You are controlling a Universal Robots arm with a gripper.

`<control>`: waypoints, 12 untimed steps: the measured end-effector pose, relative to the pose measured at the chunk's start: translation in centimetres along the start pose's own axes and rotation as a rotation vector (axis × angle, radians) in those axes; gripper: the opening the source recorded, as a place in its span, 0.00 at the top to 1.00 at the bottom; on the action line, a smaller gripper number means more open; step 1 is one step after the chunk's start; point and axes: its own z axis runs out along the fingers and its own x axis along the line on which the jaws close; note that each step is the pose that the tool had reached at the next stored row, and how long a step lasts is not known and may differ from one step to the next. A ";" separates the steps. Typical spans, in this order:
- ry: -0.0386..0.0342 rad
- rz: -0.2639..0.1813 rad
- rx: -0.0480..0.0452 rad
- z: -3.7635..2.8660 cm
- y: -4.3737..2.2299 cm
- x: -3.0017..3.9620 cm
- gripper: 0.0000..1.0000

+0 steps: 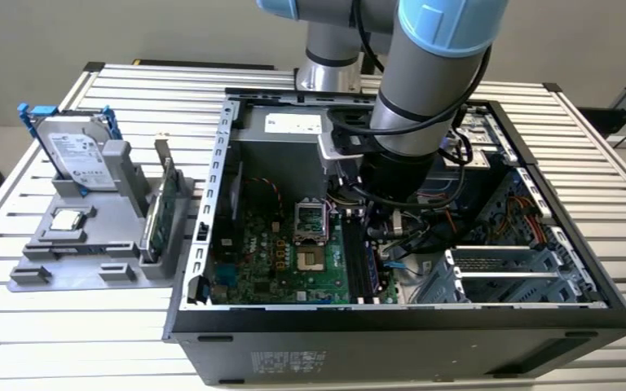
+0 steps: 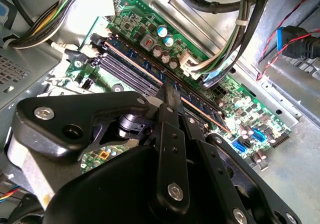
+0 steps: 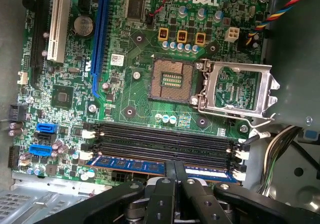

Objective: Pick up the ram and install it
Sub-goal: 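Press down the ram until it locks into place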

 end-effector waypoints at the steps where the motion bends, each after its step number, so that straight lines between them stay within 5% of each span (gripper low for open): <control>1: 0.0000 0.000 0.0000 0.00 0.00 0.00 1.00; 12: 0.0000 0.000 0.0000 0.00 0.00 0.00 1.00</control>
